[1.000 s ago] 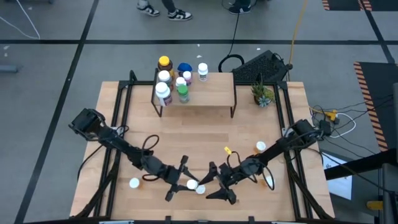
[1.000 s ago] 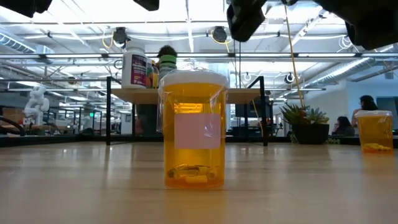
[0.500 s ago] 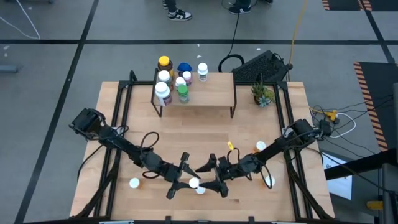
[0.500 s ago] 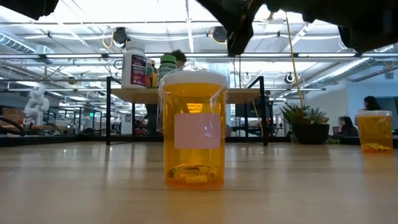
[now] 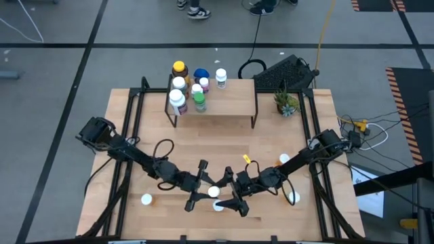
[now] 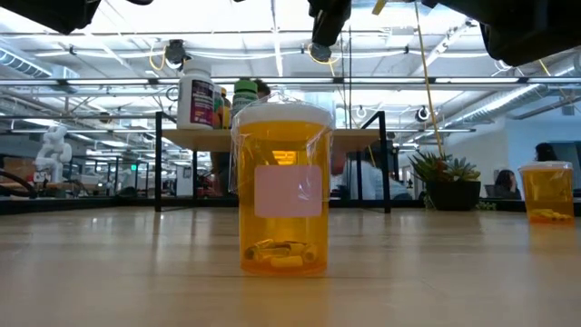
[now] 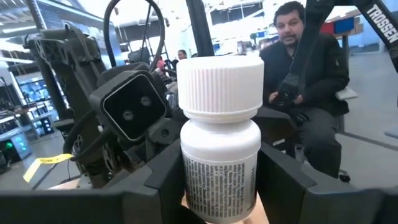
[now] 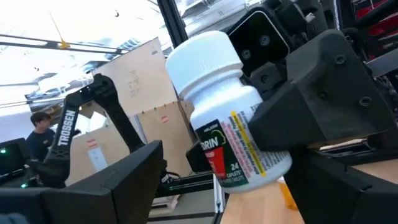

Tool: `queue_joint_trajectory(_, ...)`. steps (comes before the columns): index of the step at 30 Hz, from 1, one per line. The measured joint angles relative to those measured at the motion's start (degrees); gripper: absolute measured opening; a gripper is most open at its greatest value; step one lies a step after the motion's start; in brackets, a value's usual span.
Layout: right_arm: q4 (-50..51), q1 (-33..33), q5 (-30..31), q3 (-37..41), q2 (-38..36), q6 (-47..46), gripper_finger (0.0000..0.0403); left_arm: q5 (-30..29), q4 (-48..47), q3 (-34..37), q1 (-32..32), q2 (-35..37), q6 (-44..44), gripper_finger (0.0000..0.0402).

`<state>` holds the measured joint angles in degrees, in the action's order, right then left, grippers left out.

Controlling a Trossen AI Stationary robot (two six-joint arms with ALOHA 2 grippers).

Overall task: Pick and place medicine bottles onto shelf by color
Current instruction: Put the white small medicine bottle on the shelf, aligned with the white small medicine bottle

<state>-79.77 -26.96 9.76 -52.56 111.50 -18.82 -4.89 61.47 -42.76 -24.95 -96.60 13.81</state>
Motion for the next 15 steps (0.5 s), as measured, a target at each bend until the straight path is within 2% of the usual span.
queue_joint_trajectory(5,-0.15,0.00,-0.80,-0.01,0.01,0.14,0.0279,2.56,-0.09,-0.07,0.18,0.00,-0.37,0.0164)
queue_joint_trajectory(10,-1.84,0.02,-3.66,-0.04,0.04,-0.21,0.0244,8.52,1.23,-0.11,0.25,0.00,-0.34,0.0174)
queue_joint_trajectory(15,-2.06,-0.04,-3.99,-0.07,0.04,-0.86,0.0220,9.81,1.57,-0.09,0.20,0.00,-0.35,0.0172)
